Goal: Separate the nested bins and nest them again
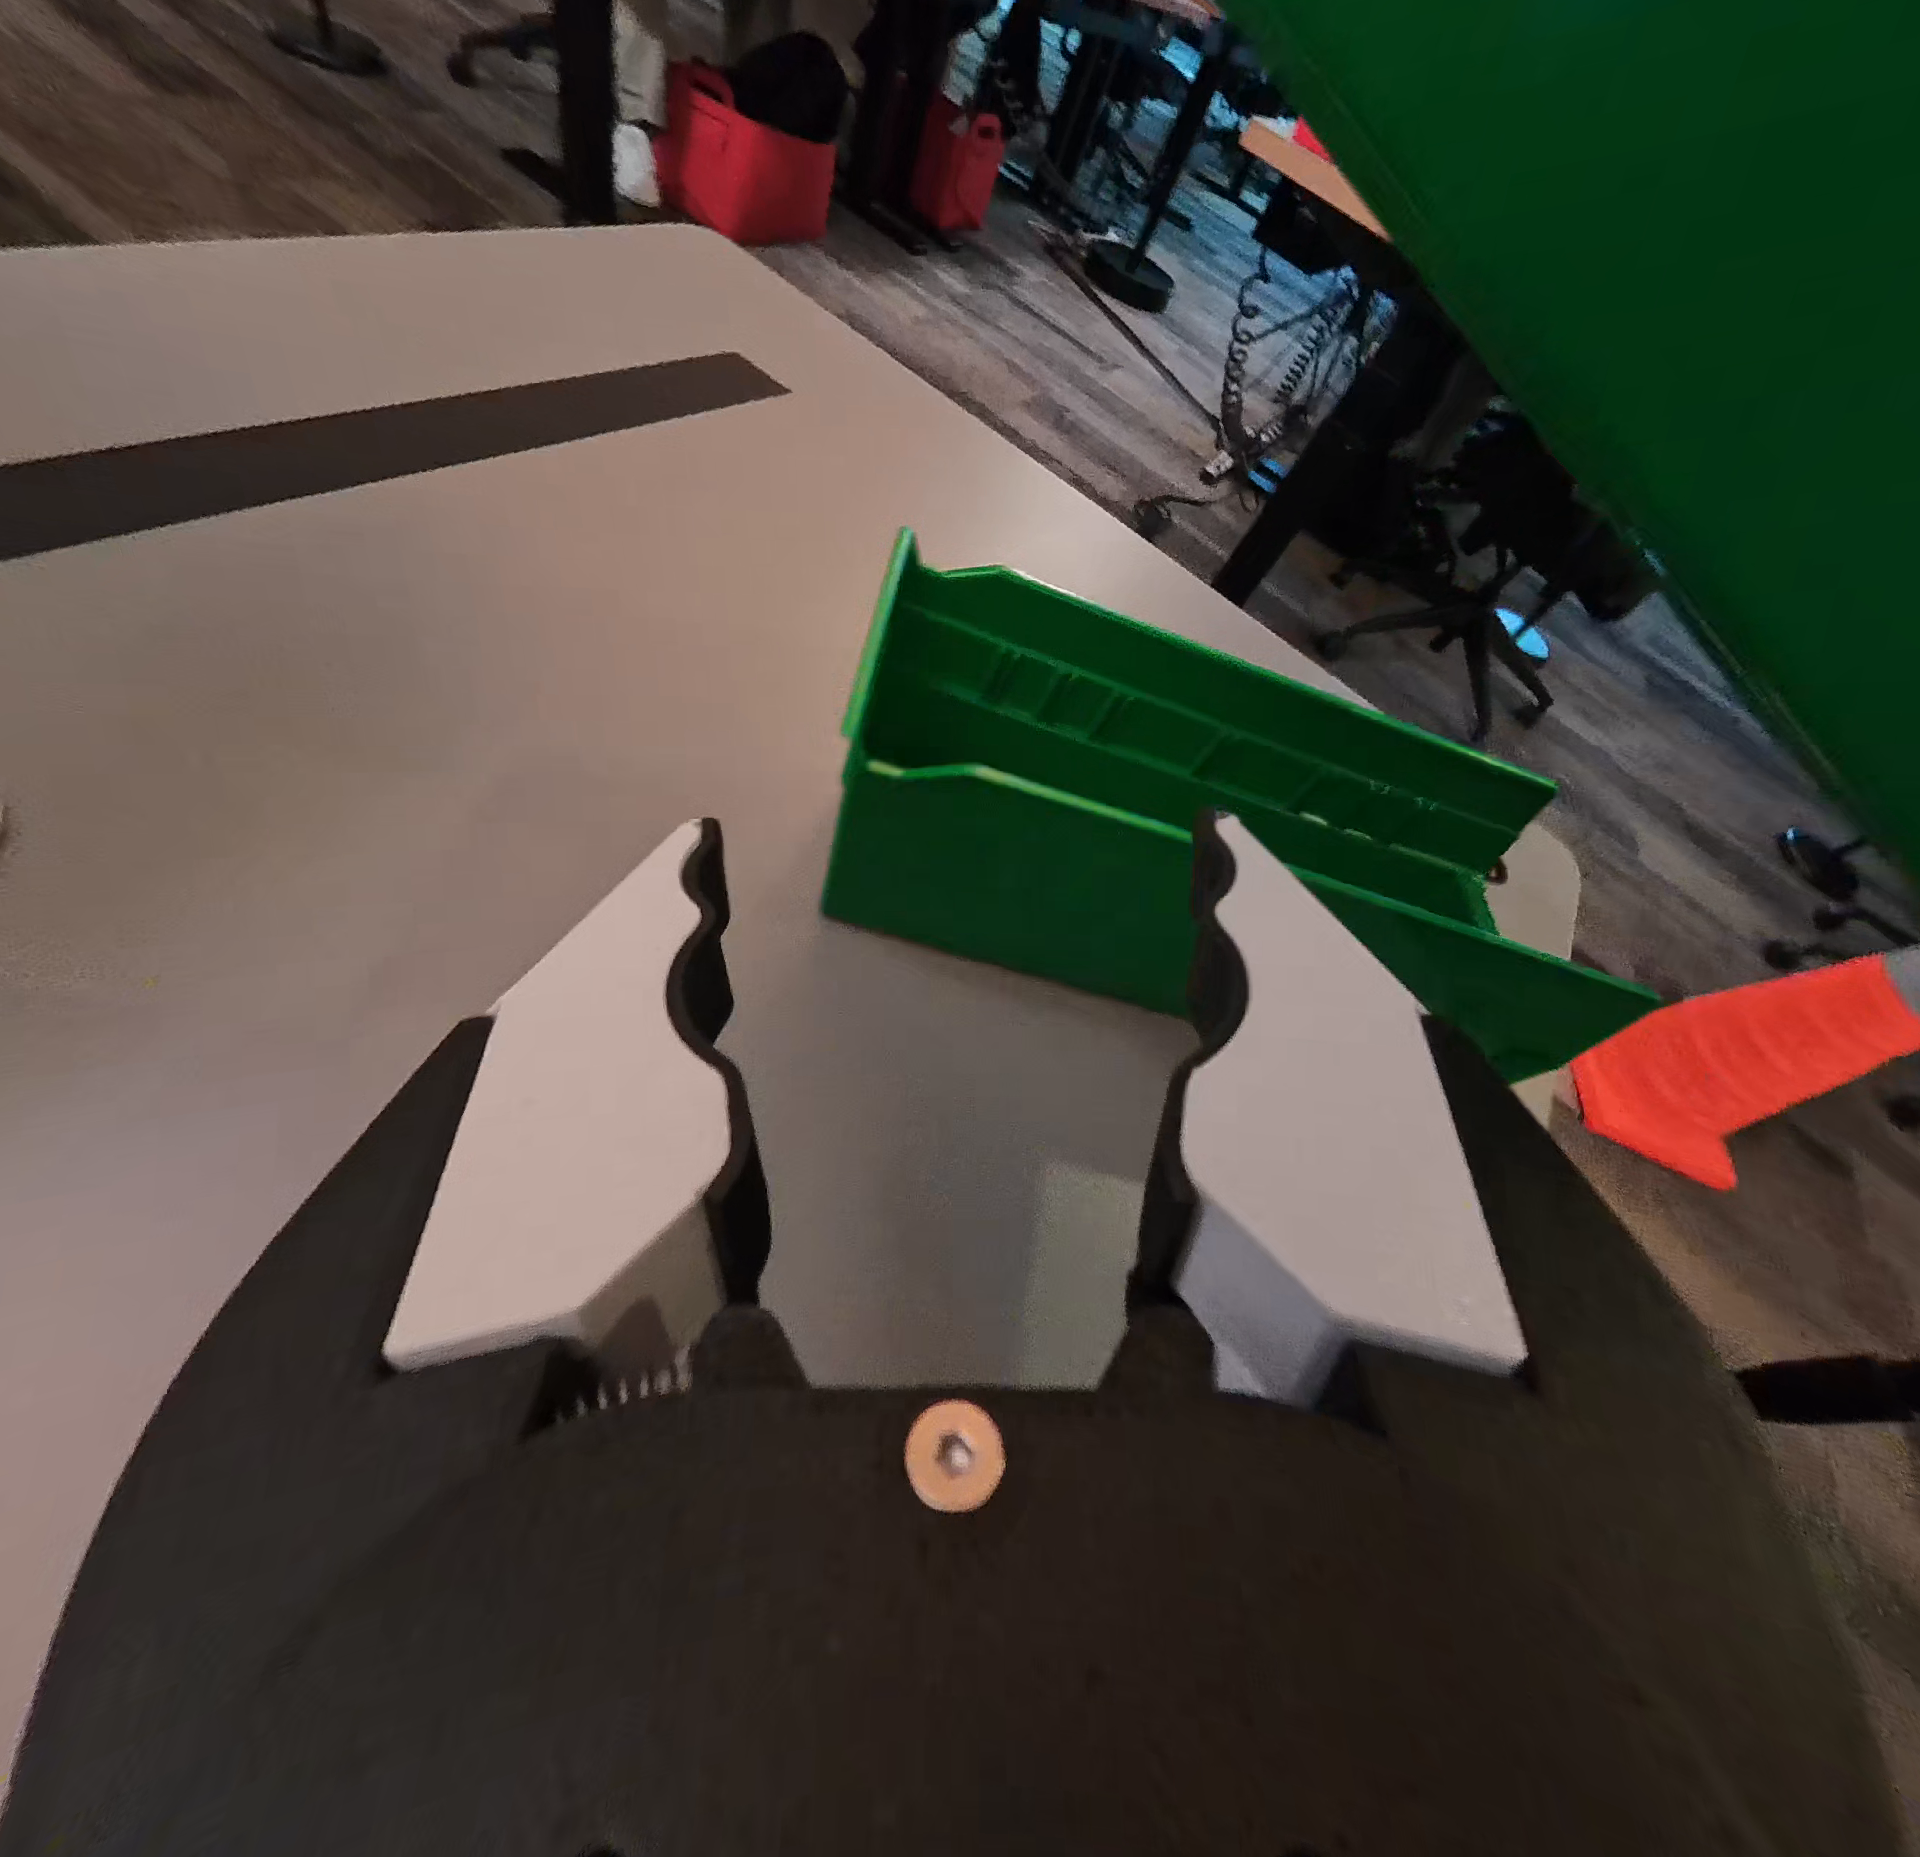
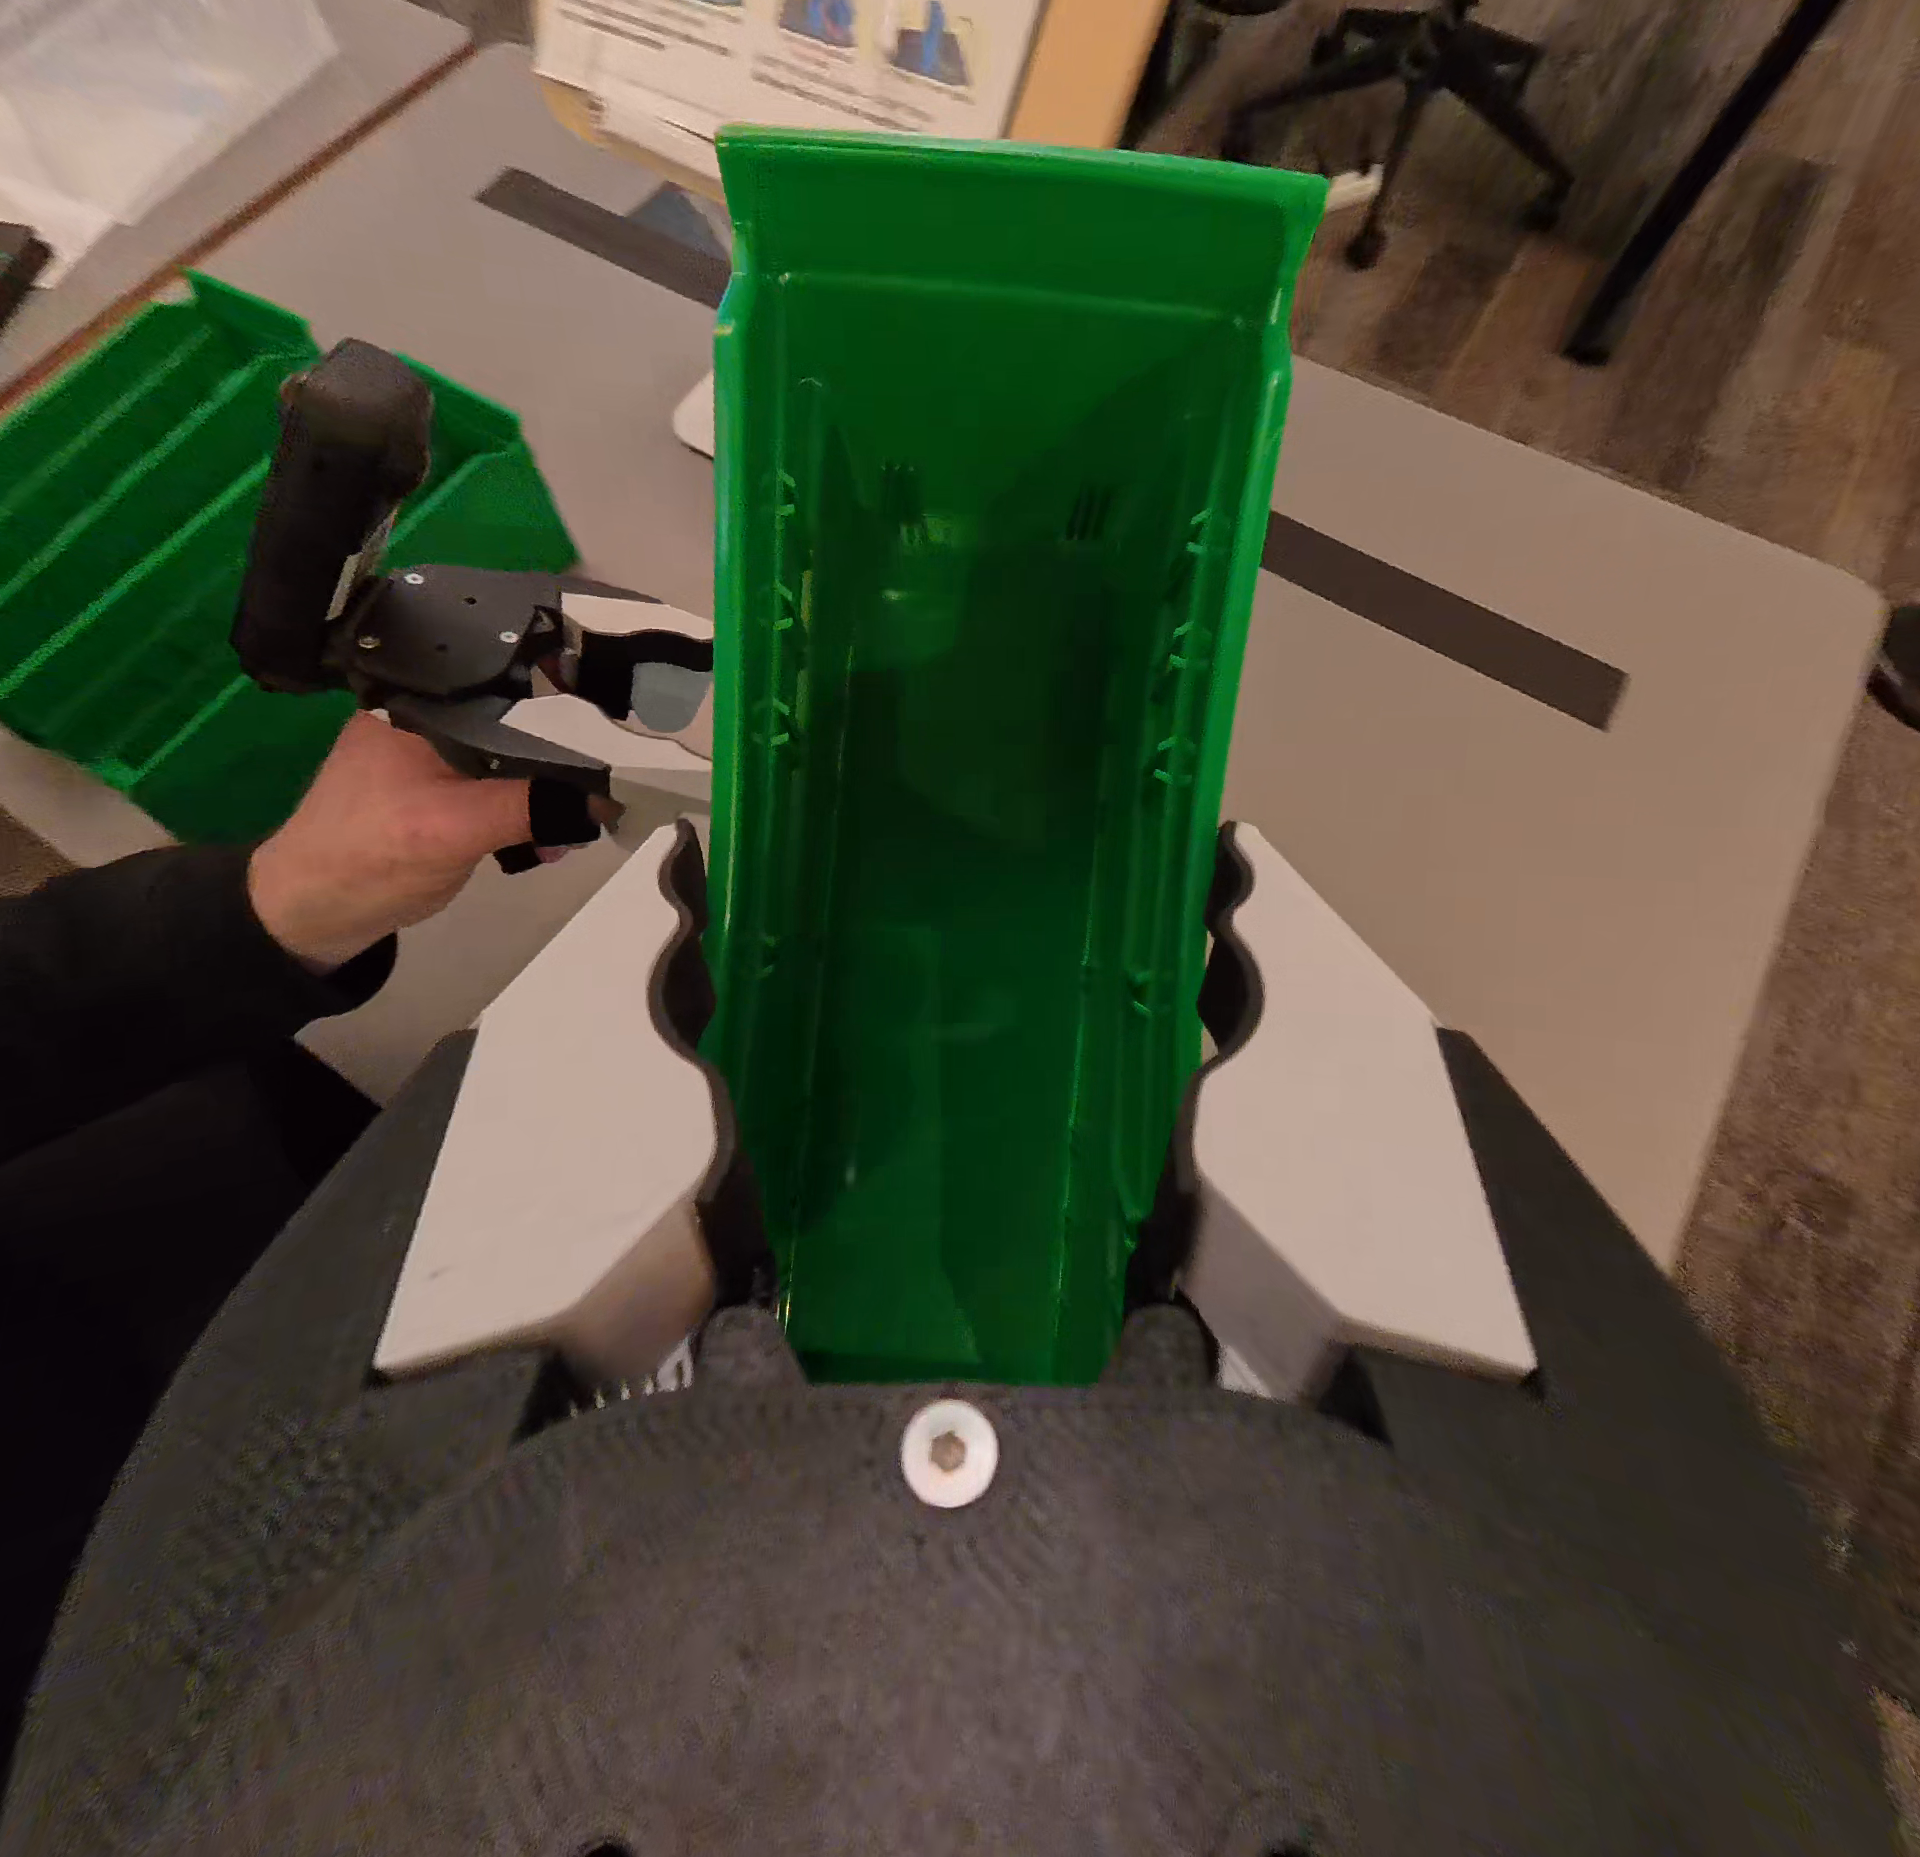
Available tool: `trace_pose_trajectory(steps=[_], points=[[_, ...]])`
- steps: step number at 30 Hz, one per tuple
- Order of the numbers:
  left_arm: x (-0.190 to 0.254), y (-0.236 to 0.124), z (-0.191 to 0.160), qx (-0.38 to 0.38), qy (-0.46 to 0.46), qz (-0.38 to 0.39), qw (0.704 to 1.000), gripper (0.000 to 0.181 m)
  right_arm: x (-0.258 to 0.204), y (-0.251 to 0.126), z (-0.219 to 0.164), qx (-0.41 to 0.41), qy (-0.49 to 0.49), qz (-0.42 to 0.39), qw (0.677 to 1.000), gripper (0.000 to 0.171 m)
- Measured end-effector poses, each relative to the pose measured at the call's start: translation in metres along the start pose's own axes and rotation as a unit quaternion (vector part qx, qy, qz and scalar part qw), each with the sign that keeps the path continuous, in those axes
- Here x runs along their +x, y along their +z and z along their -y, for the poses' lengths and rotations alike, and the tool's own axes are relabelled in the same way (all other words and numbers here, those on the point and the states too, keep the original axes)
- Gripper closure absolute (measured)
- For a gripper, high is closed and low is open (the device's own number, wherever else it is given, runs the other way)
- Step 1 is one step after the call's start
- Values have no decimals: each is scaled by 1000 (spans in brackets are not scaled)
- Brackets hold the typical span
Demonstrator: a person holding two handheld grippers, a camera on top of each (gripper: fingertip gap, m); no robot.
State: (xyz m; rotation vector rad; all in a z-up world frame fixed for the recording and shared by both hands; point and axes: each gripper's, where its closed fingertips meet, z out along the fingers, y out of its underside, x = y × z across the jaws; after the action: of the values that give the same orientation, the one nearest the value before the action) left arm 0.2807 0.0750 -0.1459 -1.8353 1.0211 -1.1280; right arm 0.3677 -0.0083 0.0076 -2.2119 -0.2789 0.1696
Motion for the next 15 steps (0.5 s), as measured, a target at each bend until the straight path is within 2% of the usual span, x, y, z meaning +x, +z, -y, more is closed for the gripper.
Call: trace_pose_trajectory(steps=[4, 9, 15], points=[[-13, -62, 15, 49, -19, 35, 998, 92, -43, 26, 6, -4, -6, 46, 999, 76], [-27, -144, 48, 84, 36, 106, 990, 94, -90, 77, -3, -24, 2, 93, 995, 76], [-45, -210, 74, 78, 87, 146, 982, 94, -138, 154, -42, -82, -4, 116, 990, 76]])
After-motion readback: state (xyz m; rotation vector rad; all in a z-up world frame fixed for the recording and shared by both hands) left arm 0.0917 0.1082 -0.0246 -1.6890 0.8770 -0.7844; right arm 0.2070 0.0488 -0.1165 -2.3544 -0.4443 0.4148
